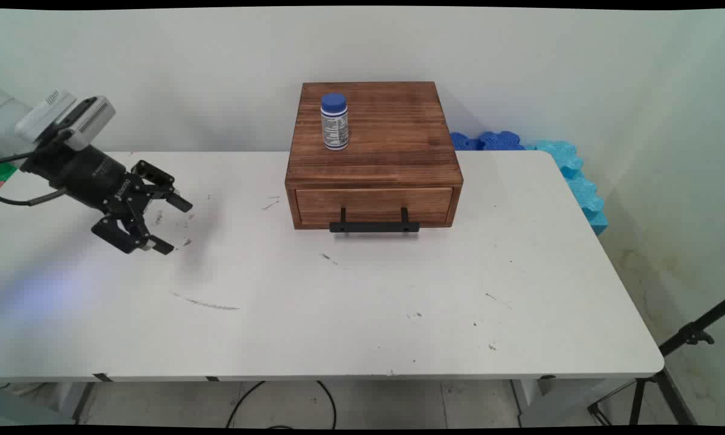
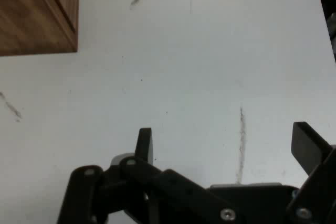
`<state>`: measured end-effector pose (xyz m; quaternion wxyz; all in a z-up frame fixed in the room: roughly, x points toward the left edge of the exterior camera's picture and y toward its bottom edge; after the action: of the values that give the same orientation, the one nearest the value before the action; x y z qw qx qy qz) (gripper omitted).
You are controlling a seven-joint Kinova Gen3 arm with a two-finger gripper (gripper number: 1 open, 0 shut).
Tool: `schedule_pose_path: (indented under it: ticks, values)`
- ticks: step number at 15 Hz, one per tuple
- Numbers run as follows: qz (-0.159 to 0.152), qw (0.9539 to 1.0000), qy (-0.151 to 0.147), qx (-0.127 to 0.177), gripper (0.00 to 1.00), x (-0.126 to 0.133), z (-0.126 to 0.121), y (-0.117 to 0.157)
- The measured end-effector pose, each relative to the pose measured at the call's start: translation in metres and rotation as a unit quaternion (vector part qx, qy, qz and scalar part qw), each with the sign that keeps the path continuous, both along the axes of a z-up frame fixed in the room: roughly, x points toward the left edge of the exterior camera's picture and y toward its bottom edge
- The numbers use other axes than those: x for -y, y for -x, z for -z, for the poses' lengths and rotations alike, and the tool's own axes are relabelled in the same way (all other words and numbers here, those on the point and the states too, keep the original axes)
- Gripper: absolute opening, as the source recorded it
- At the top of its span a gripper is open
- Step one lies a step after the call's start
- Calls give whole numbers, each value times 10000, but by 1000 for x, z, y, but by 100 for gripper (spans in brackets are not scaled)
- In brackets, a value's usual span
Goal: Open the drawer
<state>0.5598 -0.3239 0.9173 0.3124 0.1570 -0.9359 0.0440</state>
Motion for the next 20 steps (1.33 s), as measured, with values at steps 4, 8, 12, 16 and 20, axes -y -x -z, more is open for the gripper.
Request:
schedule_pose_path:
  ticks: [4, 8, 12, 16, 20]
  values:
    - [-3, 10000, 74, 51, 100, 5, -4, 11]
    - [0, 9997, 185, 131, 100, 13, -10, 34]
    - [-22, 9992, 320, 240, 100, 26, -13, 69]
    - [-38, 9982, 457, 392, 100, 44, -10, 111]
    - [-59, 9969, 556, 547, 100, 62, -2, 156]
